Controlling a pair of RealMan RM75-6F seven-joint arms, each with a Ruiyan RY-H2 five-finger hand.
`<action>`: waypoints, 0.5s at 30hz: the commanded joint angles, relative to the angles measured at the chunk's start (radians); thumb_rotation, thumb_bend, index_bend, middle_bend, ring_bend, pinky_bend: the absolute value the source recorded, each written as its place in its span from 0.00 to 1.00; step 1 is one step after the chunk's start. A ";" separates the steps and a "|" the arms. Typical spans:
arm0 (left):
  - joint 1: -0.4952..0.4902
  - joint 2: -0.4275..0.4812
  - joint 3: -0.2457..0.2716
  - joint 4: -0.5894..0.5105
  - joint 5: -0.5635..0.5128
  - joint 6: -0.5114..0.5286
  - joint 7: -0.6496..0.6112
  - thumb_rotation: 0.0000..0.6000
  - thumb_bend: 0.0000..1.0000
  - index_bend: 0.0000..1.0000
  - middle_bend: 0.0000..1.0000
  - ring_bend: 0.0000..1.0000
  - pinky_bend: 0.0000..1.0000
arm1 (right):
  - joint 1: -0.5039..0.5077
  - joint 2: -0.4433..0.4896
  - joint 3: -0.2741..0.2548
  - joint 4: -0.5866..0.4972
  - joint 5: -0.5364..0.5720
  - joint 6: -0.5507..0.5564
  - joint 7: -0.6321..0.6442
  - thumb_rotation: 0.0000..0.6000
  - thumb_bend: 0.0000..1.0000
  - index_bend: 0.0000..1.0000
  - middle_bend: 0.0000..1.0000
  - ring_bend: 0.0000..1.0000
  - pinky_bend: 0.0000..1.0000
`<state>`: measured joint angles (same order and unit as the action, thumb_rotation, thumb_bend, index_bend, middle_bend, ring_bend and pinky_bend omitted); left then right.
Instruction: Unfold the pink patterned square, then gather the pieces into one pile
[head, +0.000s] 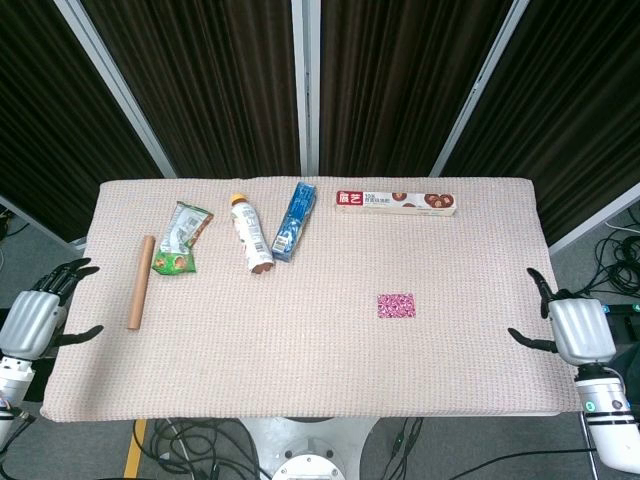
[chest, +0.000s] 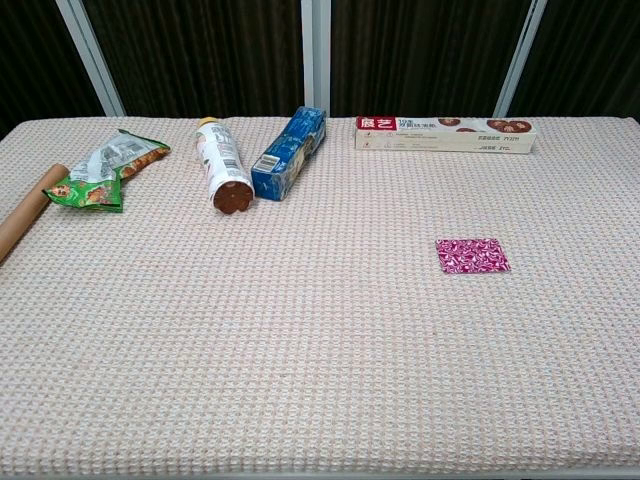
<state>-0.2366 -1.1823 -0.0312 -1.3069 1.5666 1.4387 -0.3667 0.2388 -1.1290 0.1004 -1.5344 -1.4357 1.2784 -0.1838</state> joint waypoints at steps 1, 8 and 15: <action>0.007 -0.030 -0.004 0.057 0.001 0.021 0.082 1.00 0.01 0.23 0.23 0.17 0.26 | 0.079 0.013 -0.017 -0.020 -0.027 -0.118 -0.038 0.70 0.10 0.17 0.92 0.81 0.91; 0.013 -0.035 -0.002 0.082 -0.016 0.006 0.058 1.00 0.02 0.23 0.23 0.16 0.26 | 0.239 0.013 -0.015 -0.060 0.032 -0.422 0.044 0.25 0.27 0.18 1.00 0.94 0.97; 0.020 -0.034 0.006 0.090 -0.024 -0.010 0.048 1.00 0.02 0.23 0.23 0.16 0.26 | 0.304 -0.055 -0.033 -0.018 0.054 -0.492 -0.057 0.10 0.45 0.18 1.00 0.96 0.97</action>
<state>-0.2174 -1.2164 -0.0257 -1.2161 1.5429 1.4291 -0.3179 0.5308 -1.1487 0.0768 -1.5695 -1.4012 0.7881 -0.1900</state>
